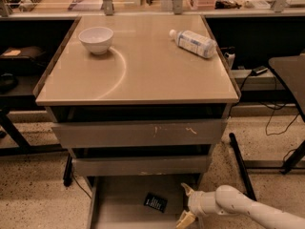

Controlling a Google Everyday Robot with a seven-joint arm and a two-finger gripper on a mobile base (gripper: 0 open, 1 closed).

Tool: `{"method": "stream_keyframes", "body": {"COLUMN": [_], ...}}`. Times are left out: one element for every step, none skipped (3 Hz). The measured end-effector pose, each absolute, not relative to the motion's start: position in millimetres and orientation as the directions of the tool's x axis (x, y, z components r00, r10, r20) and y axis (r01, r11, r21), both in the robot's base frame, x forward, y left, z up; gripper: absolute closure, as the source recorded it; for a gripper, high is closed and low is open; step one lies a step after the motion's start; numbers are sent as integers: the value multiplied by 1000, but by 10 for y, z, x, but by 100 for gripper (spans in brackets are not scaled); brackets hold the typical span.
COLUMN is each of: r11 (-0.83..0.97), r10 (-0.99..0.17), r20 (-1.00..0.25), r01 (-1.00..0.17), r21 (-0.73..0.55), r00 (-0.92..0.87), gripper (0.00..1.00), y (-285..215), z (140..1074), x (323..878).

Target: Pick rxbar blueberry from bottom drawer and place on counter

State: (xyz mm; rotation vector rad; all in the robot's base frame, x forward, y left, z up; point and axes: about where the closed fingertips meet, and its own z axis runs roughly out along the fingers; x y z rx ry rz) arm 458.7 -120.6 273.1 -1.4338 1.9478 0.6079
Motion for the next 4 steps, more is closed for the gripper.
{"method": "stream_keyframes", "body": {"r11": [300,313,352,392], "r10": [-661,-650,-633,-593], "r20": [-722,-724,-723,-734], "r01": [-954,-950,-935,-915], "r21": [-5,21,49,97], "r00": [-204,-230,-277,-332], "gripper": [0,0,0,0], "y": [-1214,-1165,-1063,-910], "z": [2754,2606,2163,1688], "x": [4595,4609,4751,4900]}}
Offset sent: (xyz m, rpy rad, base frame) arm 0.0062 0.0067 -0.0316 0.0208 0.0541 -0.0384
